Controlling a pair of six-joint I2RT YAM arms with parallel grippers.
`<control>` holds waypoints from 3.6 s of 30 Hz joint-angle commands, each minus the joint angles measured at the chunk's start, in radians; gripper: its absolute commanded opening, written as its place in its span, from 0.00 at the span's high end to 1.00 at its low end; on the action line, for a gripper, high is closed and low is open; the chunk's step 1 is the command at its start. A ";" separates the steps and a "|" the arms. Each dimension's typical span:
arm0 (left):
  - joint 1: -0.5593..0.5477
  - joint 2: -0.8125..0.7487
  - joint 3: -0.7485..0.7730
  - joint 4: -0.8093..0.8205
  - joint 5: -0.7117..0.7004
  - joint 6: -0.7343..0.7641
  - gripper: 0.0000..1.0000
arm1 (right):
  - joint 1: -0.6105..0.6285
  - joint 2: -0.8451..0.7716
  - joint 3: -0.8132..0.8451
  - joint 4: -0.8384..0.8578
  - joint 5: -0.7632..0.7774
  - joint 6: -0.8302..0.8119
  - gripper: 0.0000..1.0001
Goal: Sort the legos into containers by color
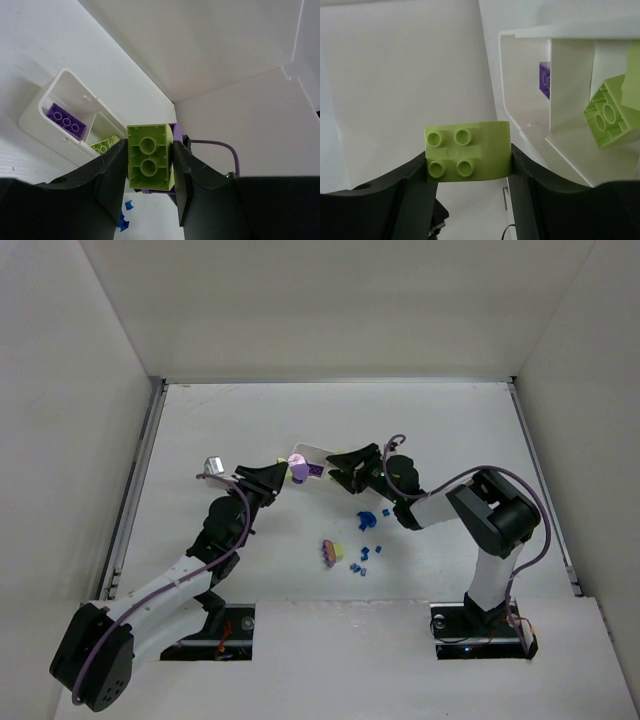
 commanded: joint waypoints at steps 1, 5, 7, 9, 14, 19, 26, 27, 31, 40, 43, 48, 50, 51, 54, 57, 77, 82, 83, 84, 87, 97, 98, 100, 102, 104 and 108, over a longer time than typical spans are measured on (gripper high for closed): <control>-0.005 -0.006 -0.012 0.036 0.010 0.017 0.86 | -0.004 0.015 0.046 0.035 0.011 0.055 0.56; -0.005 0.006 -0.014 0.036 0.011 0.017 0.85 | -0.008 0.024 0.054 0.032 0.010 0.059 0.45; -0.005 0.012 -0.012 0.036 0.015 0.017 0.85 | -0.010 0.024 0.051 0.030 0.010 0.059 0.42; -0.001 0.017 -0.009 0.036 0.019 0.017 0.85 | -0.011 0.024 0.048 0.033 0.008 0.059 0.40; 0.001 0.024 0.000 0.036 0.019 0.017 0.85 | -0.010 0.029 0.046 0.035 -0.004 0.059 0.33; 0.001 0.020 0.002 0.036 0.019 0.017 0.86 | -0.010 0.027 0.041 0.038 -0.010 0.059 0.30; -0.005 0.006 0.006 0.024 0.022 0.017 0.86 | -0.007 -0.066 0.008 0.049 -0.025 0.000 0.31; -0.005 0.001 0.008 0.019 0.030 0.014 0.86 | -0.007 -0.089 -0.001 0.047 -0.028 -0.031 0.31; 0.024 -0.009 0.008 0.000 0.103 -0.033 0.86 | 0.018 -0.189 -0.029 0.056 -0.079 -0.207 0.31; 0.070 -0.035 0.003 -0.040 0.261 -0.167 0.86 | 0.113 -0.232 -0.035 0.085 -0.148 -0.415 0.07; 0.062 -0.043 0.000 -0.042 0.263 -0.179 0.86 | 0.136 -0.212 -0.023 0.102 -0.174 -0.412 0.06; 0.050 -0.045 0.008 -0.040 0.263 -0.191 0.86 | 0.153 -0.204 -0.028 0.140 -0.170 -0.402 0.18; 0.044 -0.045 0.009 -0.042 0.263 -0.191 0.86 | 0.153 -0.203 -0.028 0.156 -0.170 -0.392 0.27; 0.038 -0.043 0.009 -0.042 0.263 -0.191 0.86 | 0.153 -0.200 -0.028 0.164 -0.170 -0.386 0.30; 0.026 -0.039 0.009 -0.040 0.263 -0.191 0.86 | 0.153 -0.180 -0.018 0.188 -0.170 -0.356 0.39; 0.021 -0.042 0.003 -0.040 0.263 -0.191 0.86 | 0.153 -0.166 -0.020 0.213 -0.159 -0.332 0.55; 0.187 -0.103 -0.031 -0.088 0.352 -0.153 0.89 | 0.044 -0.212 -0.049 0.168 -0.156 -0.315 0.69; 0.200 -0.103 -0.017 -0.094 0.364 -0.115 0.89 | 0.033 -0.142 0.057 0.023 -0.118 -0.368 0.68; 0.200 -0.106 -0.012 -0.102 0.360 -0.101 0.89 | 0.036 -0.134 0.078 -0.019 -0.099 -0.385 0.67; 0.199 -0.109 -0.006 -0.111 0.355 -0.086 0.89 | 0.038 -0.126 0.101 -0.066 -0.079 -0.405 0.67; 0.190 -0.121 0.012 -0.146 0.334 -0.032 0.89 | 0.038 -0.114 0.178 -0.239 0.014 -0.497 0.66; 0.148 -0.105 0.032 -0.182 0.254 0.096 0.88 | 0.070 -0.030 0.419 -0.642 0.194 -0.708 0.64; 0.144 -0.097 0.034 -0.178 0.248 0.102 0.88 | 0.076 -0.019 0.440 -0.666 0.205 -0.718 0.63; 0.138 -0.085 0.040 -0.177 0.239 0.117 0.88 | 0.090 0.003 0.480 -0.709 0.229 -0.741 0.63; 0.134 -0.077 0.045 -0.175 0.231 0.132 0.88 | 0.102 0.021 0.517 -0.749 0.248 -0.767 0.63; 0.133 -0.069 0.048 -0.175 0.226 0.140 0.88 | 0.117 0.038 0.543 -0.772 0.266 -0.787 0.61; 0.130 -0.042 0.055 -0.171 0.226 0.151 0.88 | 0.131 0.066 0.578 -0.786 0.286 -0.807 0.58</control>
